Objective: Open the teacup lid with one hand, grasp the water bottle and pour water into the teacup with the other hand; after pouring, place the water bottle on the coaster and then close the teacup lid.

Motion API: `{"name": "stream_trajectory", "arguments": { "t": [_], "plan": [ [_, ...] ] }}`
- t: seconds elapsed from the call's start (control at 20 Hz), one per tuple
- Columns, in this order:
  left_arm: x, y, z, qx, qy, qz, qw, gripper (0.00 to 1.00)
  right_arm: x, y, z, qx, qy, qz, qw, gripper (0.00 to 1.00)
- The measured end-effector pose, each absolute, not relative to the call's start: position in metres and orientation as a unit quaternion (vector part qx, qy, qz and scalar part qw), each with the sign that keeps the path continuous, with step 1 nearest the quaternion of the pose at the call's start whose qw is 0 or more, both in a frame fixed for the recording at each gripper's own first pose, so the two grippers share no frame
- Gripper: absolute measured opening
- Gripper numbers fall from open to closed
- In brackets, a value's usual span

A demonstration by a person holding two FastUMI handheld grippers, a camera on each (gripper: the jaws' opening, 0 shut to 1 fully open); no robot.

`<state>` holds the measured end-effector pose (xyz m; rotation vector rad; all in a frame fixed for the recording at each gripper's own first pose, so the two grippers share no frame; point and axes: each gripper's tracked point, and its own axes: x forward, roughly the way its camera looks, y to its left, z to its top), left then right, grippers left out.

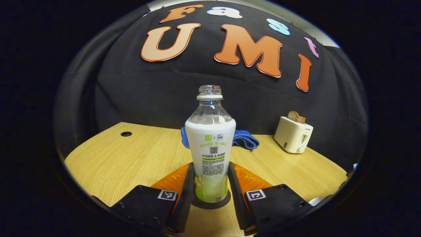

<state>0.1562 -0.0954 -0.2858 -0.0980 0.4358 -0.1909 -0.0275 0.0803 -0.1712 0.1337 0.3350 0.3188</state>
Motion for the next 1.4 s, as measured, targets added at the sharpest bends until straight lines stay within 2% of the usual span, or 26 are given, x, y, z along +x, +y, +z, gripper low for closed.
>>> {"name": "stream_trajectory", "arguments": {
  "t": [0.15,0.2,0.25,0.3,0.45,0.7,0.8,0.9,0.95,1.15,1.4],
  "plan": [
    [0.156,-0.097,-0.294,-0.039,0.223,-0.099,0.969,0.60,-0.028,0.084,-0.178,0.064,0.174,0.161,0.969,0.21],
    [0.158,-0.098,-0.291,-0.039,0.219,-0.100,0.970,0.63,-0.028,0.084,-0.180,0.063,0.175,0.161,0.969,0.21],
    [0.158,-0.099,-0.291,-0.036,0.218,-0.100,0.970,0.59,-0.028,0.084,-0.181,0.062,0.177,0.161,0.969,0.21],
    [0.157,-0.100,-0.292,-0.036,0.219,-0.104,0.970,0.59,-0.028,0.085,-0.182,0.061,0.178,0.162,0.969,0.21],
    [0.156,-0.103,-0.293,-0.025,0.219,-0.106,0.970,0.64,-0.028,0.084,-0.186,0.059,0.182,0.161,0.968,0.21],
    [0.152,-0.108,-0.294,-0.017,0.222,-0.115,0.968,0.65,-0.028,0.083,-0.189,0.063,0.187,0.158,0.968,0.21],
    [0.149,-0.109,-0.293,-0.019,0.215,-0.115,0.970,0.68,-0.027,0.084,-0.190,0.064,0.188,0.156,0.968,0.21],
    [0.147,-0.102,-0.289,-0.013,0.209,-0.107,0.972,0.80,-0.027,0.086,-0.191,0.065,0.189,0.156,0.967,0.21],
    [0.146,-0.100,-0.287,-0.013,0.206,-0.104,0.973,0.94,-0.028,0.088,-0.191,0.065,0.189,0.158,0.967,0.21],
    [0.138,-0.090,-0.271,-0.017,0.184,-0.093,0.978,0.98,-0.029,0.097,-0.193,0.066,0.190,0.162,0.966,0.21],
    [0.123,-0.085,-0.242,-0.016,0.152,-0.091,0.984,0.98,-0.030,0.113,-0.210,0.063,0.201,0.174,0.962,0.21]
  ]
}}
